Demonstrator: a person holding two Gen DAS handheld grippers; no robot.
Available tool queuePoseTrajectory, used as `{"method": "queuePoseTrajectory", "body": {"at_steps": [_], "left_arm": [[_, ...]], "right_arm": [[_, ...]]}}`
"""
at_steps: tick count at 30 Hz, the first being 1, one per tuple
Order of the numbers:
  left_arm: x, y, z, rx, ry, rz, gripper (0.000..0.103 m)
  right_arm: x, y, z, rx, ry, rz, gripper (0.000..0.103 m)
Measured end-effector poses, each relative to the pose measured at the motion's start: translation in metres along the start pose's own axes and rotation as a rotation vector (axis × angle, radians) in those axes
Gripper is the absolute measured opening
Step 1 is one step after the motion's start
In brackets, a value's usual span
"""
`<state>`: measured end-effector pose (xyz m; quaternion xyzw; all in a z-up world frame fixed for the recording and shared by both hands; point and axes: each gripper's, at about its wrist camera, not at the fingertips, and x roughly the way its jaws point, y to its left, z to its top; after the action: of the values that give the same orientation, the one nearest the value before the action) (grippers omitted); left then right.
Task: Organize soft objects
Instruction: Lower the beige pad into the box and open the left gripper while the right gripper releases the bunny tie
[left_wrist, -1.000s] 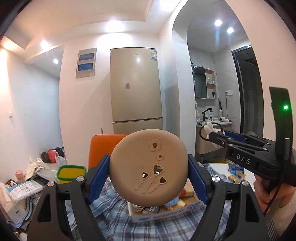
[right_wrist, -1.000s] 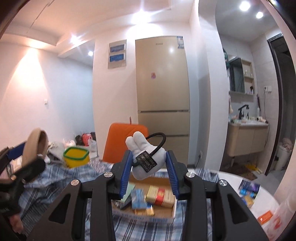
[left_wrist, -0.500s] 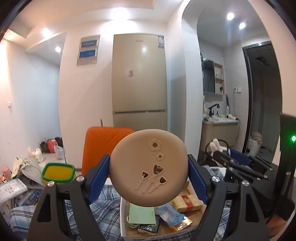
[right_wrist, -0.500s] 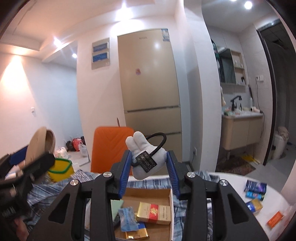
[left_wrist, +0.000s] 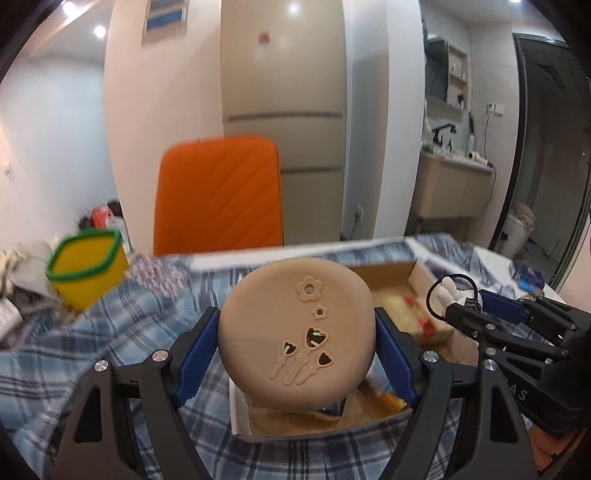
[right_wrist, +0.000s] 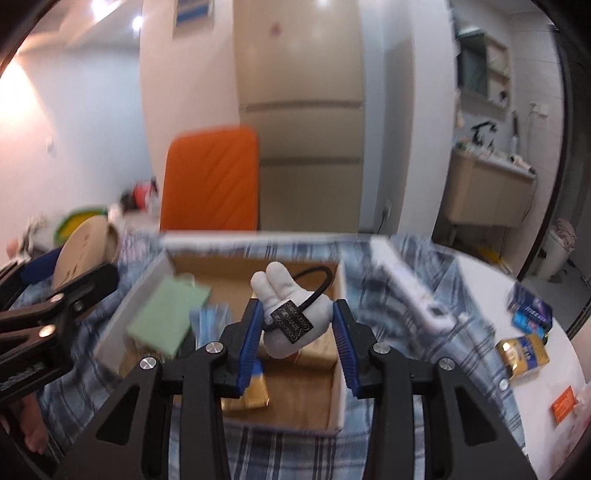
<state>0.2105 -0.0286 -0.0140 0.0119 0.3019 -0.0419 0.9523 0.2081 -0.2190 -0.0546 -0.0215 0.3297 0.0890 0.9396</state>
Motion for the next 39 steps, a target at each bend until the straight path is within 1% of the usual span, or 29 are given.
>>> {"method": "queuePoseTrajectory", "body": {"at_steps": [3, 5, 8, 16, 19, 21, 22, 24, 26, 31, 32, 36, 39], "left_arm": [[0.014, 0.006, -0.011, -0.002, 0.038, 0.014, 0.082], [0.021, 0.01, -0.016, -0.006, 0.06, 0.01, 0.082], [0.027, 0.016, -0.024, -0.013, 0.085, 0.009, 0.082], [0.032, 0.015, -0.029, -0.022, 0.117, 0.007, 0.083], [0.035, 0.015, -0.031, -0.021, 0.129, 0.005, 0.083], [0.038, 0.014, -0.032, -0.019, 0.143, 0.005, 0.083], [0.04, 0.014, -0.032, -0.019, 0.148, 0.004, 0.083], [0.044, 0.014, -0.033, -0.021, 0.162, -0.001, 0.083], [0.048, 0.015, -0.034, -0.026, 0.175, -0.006, 0.083], [0.053, 0.015, -0.036, -0.03, 0.192, 0.003, 0.084], [0.055, 0.015, -0.036, -0.028, 0.196, 0.007, 0.086], [0.057, 0.011, -0.037, -0.007, 0.2, 0.024, 0.087], [0.06, 0.009, -0.037, 0.004, 0.206, 0.02, 0.092]], "right_arm": [[0.01, 0.008, -0.009, -0.036, 0.049, -0.01, 0.038], [0.014, 0.009, -0.011, -0.036, 0.07, -0.001, 0.038], [0.017, 0.003, -0.011, -0.005, 0.093, 0.024, 0.038], [0.036, -0.009, -0.014, 0.045, 0.176, 0.023, 0.04], [0.038, -0.01, -0.014, 0.047, 0.18, 0.021, 0.04], [0.039, -0.01, -0.014, 0.045, 0.18, 0.02, 0.047], [0.039, -0.01, -0.015, 0.043, 0.18, 0.017, 0.049], [0.04, -0.01, -0.015, 0.043, 0.179, 0.033, 0.058], [0.04, -0.008, -0.014, 0.04, 0.175, 0.04, 0.061], [0.04, -0.007, -0.014, 0.035, 0.17, 0.041, 0.063], [0.04, -0.007, -0.014, 0.038, 0.17, 0.045, 0.064], [0.039, -0.008, -0.014, 0.043, 0.169, 0.058, 0.066], [0.038, -0.008, -0.013, 0.046, 0.168, 0.063, 0.066]]}}
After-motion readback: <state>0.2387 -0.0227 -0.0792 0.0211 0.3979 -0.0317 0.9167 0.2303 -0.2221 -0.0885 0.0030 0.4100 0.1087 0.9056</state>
